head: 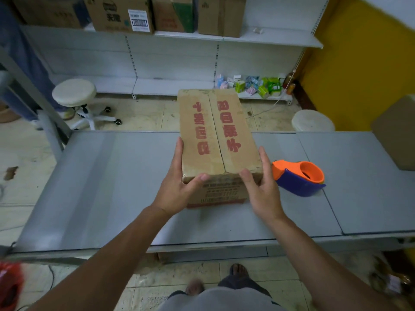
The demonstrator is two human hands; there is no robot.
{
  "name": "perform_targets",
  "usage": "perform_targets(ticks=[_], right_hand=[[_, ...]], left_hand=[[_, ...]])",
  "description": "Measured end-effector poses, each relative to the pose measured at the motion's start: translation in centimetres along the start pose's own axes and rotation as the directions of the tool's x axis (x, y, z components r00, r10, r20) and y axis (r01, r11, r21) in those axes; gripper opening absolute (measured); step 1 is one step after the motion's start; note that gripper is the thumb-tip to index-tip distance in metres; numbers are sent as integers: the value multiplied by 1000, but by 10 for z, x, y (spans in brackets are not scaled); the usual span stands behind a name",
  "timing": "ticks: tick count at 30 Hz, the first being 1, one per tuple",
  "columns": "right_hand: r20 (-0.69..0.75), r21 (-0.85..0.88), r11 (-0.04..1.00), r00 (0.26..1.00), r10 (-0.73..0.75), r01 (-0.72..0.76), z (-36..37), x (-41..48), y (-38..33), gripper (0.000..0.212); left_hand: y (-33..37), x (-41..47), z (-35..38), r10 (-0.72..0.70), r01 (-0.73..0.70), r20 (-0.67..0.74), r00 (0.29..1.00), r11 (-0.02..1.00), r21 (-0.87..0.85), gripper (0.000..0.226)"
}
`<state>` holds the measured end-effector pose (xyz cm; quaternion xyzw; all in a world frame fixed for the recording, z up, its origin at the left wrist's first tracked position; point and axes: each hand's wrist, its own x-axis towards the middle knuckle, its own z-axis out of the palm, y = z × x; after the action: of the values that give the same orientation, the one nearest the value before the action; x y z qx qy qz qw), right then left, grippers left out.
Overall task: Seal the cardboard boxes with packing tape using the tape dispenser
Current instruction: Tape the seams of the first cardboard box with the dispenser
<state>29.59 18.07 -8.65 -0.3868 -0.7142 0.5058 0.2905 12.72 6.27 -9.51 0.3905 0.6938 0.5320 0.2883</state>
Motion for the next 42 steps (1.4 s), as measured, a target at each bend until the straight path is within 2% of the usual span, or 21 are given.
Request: perform_targets(ticks=[1,3,5,6,8,10,13,15,16,18,19,21,24,26,29,33,35,37,40,42], right_hand=[[19,-48,999,1000,-16,17,-5,0,-3,80],[3,-218,960,984,-178,174,-12,2,-12,69],[107,-472,788,913,-394,396,-5,2,-21,58],[199,-573,680,882,-426,458,0,3,-21,56],[323,-679,533,857,-401,505,7,5,-18,58],[357,-692,503,851,-384,518,7,7,-11,58],[305,-563,651,860,-410,510,-2,9,-13,52],[160,-453,802,920,-358,390,-11,16,-24,54],[85,-402,865,953,-289,298,-15,25,-27,58],[85,-370,923,993,-80,106,-16,44,-37,72],[143,-345,938,989,26,25,-13,50,-41,78],[236,-158,983,963,130,-94,2,54,-42,81],[191,41,988,972,138,-149,15,48,-39,81],[144,114,981,980,138,-156,16,47,-35,81],[148,192,971,982,116,-143,16,49,-28,80],[254,361,907,959,127,-216,11,54,-18,76],[240,429,877,963,123,-219,13,51,-14,68],[190,475,863,977,91,-173,19,43,-8,54],[102,510,856,994,40,-87,30,31,2,53],[32,517,855,999,25,-38,34,31,7,56]], left_hand=[[4,-1,-6,15,-17,26,1000,998,63,97],[15,-1,-14,103,-102,17,995,931,350,98],[29,-2,-8,280,-254,58,958,740,623,89],[32,-3,-2,349,-338,133,927,631,699,80],[30,-2,9,376,-431,270,886,454,780,64],[25,0,10,346,-428,297,890,410,806,61],[22,0,7,364,-387,209,907,529,756,58],[28,2,5,323,-265,46,945,679,685,58],[34,5,2,251,-174,-26,968,738,652,61],[42,13,-6,56,7,-72,996,740,673,70],[46,17,-9,-22,58,-60,998,707,705,75],[51,21,-7,-82,92,-49,995,673,734,84],[56,23,6,-151,211,-148,977,677,705,104],[58,24,13,-165,266,-212,963,682,681,106],[56,26,14,-129,257,-235,963,690,676,95],[51,24,13,-28,208,-285,958,752,626,66],[45,20,14,-7,199,-379,925,860,471,59],[36,15,19,-57,169,-509,859,970,176,57],[31,13,32,-193,62,-652,733,974,-219,47],[30,20,39,-233,19,-728,645,957,-289,37]])
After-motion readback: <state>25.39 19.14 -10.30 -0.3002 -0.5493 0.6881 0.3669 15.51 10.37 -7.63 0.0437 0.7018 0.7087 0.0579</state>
